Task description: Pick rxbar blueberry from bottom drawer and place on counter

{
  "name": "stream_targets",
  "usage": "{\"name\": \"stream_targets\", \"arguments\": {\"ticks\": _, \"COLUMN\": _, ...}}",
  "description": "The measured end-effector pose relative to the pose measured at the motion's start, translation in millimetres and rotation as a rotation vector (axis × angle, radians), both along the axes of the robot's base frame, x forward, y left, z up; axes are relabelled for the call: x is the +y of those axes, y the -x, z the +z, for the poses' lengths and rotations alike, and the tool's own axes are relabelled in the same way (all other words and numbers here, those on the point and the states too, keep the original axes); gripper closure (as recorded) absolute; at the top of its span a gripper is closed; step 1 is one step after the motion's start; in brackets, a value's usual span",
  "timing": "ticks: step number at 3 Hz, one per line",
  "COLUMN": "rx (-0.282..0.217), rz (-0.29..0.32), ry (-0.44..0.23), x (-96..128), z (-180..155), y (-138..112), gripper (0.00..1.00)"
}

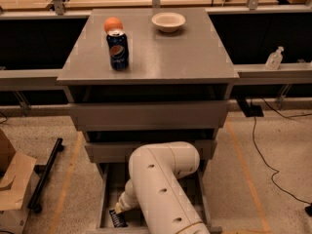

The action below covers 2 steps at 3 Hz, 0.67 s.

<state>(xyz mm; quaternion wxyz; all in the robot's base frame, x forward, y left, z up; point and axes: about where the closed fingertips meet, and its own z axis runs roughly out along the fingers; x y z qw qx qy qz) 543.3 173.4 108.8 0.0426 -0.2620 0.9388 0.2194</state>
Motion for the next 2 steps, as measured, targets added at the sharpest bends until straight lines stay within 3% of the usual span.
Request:
{"name": "stream_targets", "arguments": {"ticks": 1, "rx": 0.000, "rz": 0.000, "ry": 0.000, "x": 0.0, "z": 0.0, "y": 0.0, "gripper": 0.98}}
{"name": "stream_targets", "arguments": {"ticks": 2, "rx": 0.000, "rz": 0.000, "ry": 0.000, "x": 0.0, "z": 0.1, "y": 0.0, "gripper": 0.88}}
